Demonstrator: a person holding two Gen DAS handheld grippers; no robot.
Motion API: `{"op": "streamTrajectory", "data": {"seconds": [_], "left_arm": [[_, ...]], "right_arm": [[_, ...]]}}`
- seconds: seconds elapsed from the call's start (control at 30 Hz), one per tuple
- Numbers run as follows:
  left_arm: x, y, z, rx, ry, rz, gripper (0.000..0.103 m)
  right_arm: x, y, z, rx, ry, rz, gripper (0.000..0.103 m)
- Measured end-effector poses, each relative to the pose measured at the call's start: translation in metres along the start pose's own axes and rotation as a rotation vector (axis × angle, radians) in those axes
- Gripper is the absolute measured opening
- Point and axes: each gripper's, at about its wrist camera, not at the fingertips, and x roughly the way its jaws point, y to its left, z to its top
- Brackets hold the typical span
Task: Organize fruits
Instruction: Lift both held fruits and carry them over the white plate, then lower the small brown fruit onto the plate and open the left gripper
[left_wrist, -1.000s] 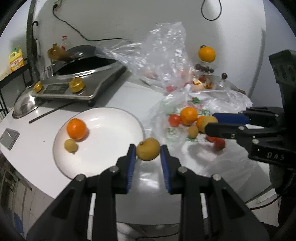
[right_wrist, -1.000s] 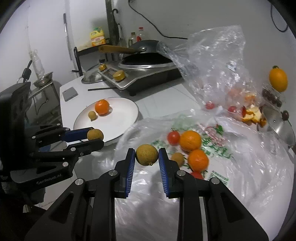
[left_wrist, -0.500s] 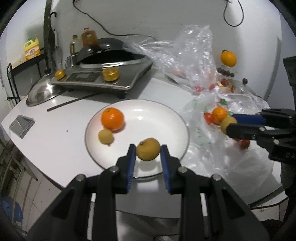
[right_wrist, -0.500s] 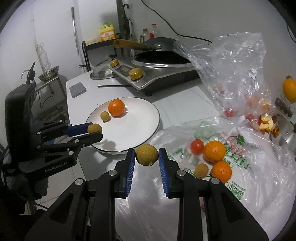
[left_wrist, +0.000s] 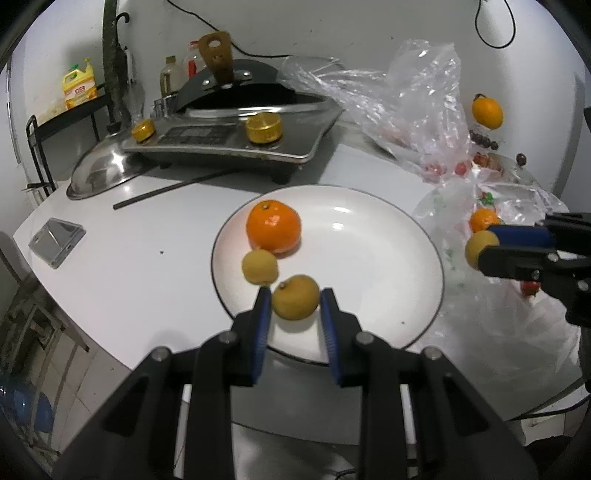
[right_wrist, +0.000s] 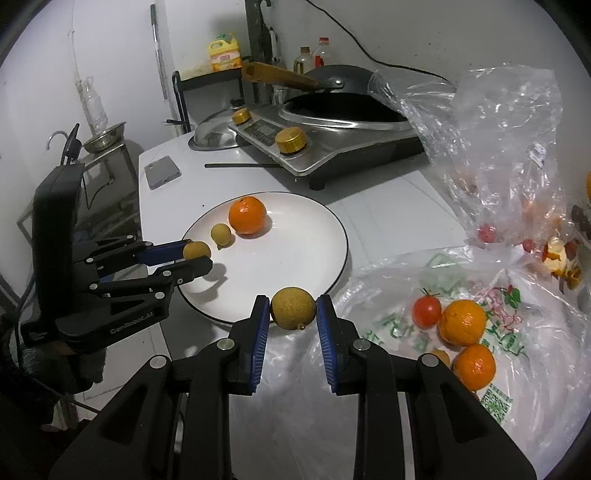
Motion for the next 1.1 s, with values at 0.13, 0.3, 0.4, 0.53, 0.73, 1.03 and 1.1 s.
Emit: {"op": "streamTrajectory", "data": {"seconds": [0.13, 0.3, 0.4, 0.53, 0.73, 1.03, 1.1], "left_arm": [[0.004, 0.001, 0.000, 0.006, 0.007, 0.018, 0.028], [0.007, 0.004, 0.002, 0.004, 0.010, 0.029, 0.029], [0.008, 0.005, 0.004, -0.001, 0.012, 0.037, 0.029], [0.007, 0.005, 0.004, -0.004, 0.010, 0.037, 0.030], [0.002, 0.009, 0.005, -0.015, -0.005, 0.026, 0.030], [-0.012, 0.026, 0.005, -0.046, -0.044, 0.016, 0.033], [-0.015, 0.029, 0.005, -0.049, -0.058, 0.011, 0.033]], "right_arm": [[0.007, 0.000, 0.002, -0.001, 0.007, 0.011, 0.028], [0.012, 0.001, 0.004, -0.002, 0.010, 0.018, 0.028], [0.013, 0.002, 0.005, -0.003, 0.012, 0.019, 0.028], [0.012, 0.003, 0.006, -0.005, 0.011, 0.017, 0.028], [0.012, 0.005, 0.007, -0.011, 0.012, 0.018, 0.028], [0.024, 0.019, 0.020, -0.038, 0.009, 0.044, 0.028], [0.030, 0.024, 0.024, -0.044, 0.011, 0.053, 0.028]]}}
